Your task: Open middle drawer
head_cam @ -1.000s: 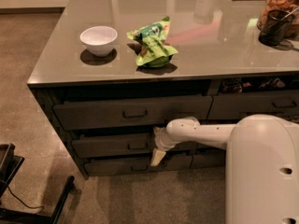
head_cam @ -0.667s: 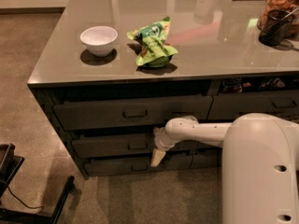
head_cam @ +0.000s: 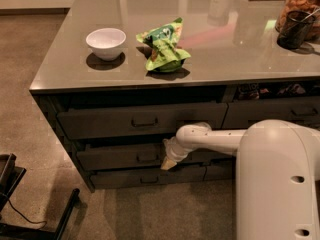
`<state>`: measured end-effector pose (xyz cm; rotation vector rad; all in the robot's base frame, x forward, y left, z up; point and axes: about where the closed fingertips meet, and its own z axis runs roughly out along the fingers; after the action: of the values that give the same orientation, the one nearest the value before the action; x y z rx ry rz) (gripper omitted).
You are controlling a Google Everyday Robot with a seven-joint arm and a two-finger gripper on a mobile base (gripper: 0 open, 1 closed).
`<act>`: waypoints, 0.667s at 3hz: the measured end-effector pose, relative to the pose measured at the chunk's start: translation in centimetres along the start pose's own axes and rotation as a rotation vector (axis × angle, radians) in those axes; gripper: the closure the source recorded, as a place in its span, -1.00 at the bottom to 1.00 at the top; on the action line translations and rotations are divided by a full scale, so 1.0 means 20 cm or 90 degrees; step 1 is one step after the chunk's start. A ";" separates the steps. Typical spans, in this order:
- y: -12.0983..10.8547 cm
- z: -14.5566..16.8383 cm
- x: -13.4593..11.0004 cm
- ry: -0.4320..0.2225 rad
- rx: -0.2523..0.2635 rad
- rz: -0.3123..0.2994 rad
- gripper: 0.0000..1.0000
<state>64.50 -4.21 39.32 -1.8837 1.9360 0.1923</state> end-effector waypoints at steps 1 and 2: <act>-0.01 -0.03 -0.01 0.001 -0.001 0.000 0.31; -0.01 -0.07 -0.03 0.000 -0.001 0.000 0.78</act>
Offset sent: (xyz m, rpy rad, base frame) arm -0.0610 -0.0256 0.0224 -0.0720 0.1099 0.0316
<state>64.45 -4.25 40.74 -1.8842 1.9373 0.1929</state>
